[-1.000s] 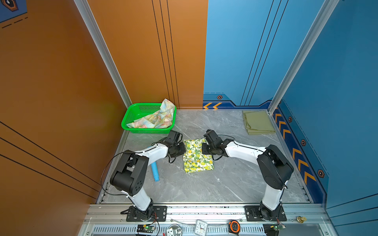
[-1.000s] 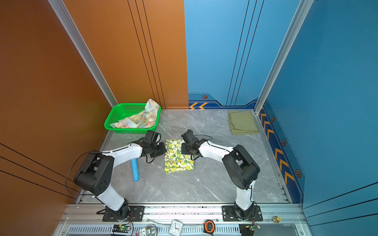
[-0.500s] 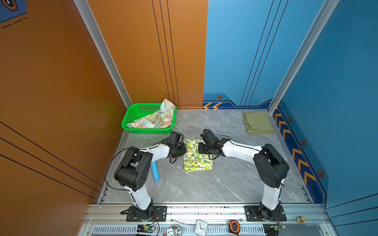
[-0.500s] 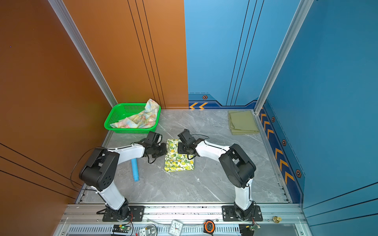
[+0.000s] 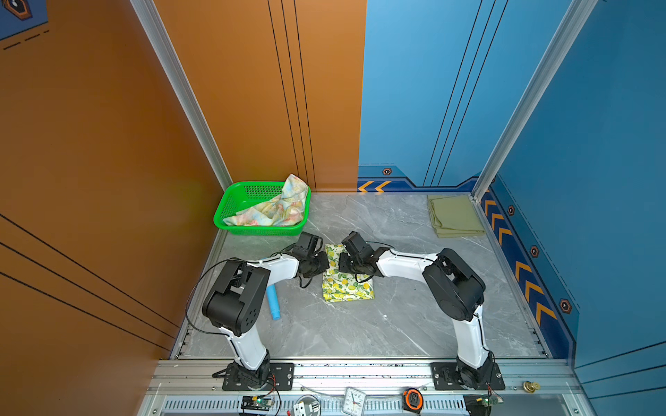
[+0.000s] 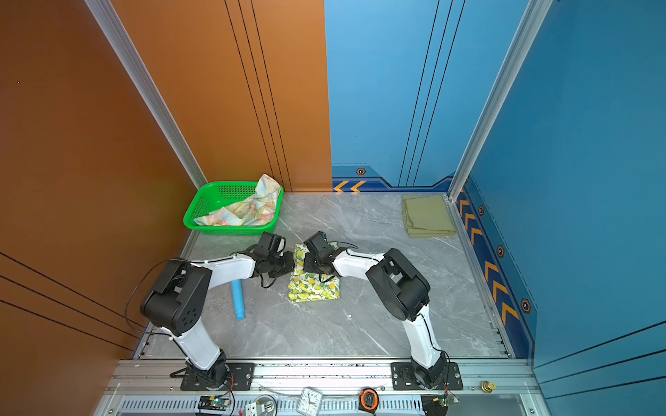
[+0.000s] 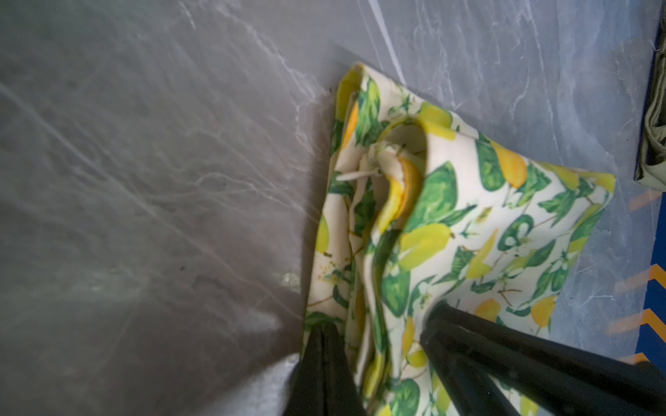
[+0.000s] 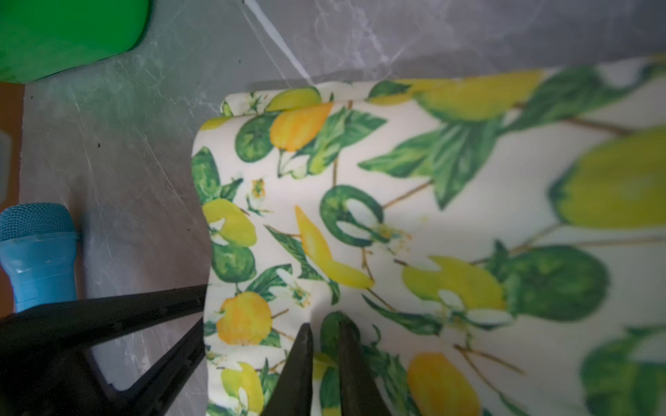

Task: Fold and stack skirts
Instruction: Smooth out the skirt at the center of the table.

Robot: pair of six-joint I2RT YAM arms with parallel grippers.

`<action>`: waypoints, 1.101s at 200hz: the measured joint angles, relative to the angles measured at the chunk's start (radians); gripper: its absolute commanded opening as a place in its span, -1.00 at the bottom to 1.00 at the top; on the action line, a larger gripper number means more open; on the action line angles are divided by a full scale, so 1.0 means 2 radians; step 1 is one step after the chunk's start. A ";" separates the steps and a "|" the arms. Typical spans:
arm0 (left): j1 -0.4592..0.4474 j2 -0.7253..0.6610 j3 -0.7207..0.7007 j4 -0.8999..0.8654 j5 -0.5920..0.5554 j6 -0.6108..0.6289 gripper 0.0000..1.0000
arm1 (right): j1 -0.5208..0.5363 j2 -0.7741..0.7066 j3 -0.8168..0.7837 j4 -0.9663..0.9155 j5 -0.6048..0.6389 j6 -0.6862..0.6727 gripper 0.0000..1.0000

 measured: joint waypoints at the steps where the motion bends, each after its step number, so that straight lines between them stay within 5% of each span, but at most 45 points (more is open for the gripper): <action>1: 0.000 0.000 0.000 0.000 0.000 0.000 -1.00 | 0.000 0.001 0.000 0.001 0.000 0.001 -0.68; 104: 0.003 -0.005 -0.002 -0.005 0.000 -0.002 -1.00 | -0.009 -0.010 -0.010 0.013 -0.016 0.009 -0.58; 152: 0.004 -0.015 0.013 -0.047 -0.001 -0.001 -0.47 | -0.033 -0.085 -0.031 -0.010 -0.013 -0.013 -0.47; 220: 0.002 -0.068 0.054 -0.089 -0.023 0.001 -0.02 | -0.094 -0.207 -0.097 -0.024 0.006 -0.042 -0.31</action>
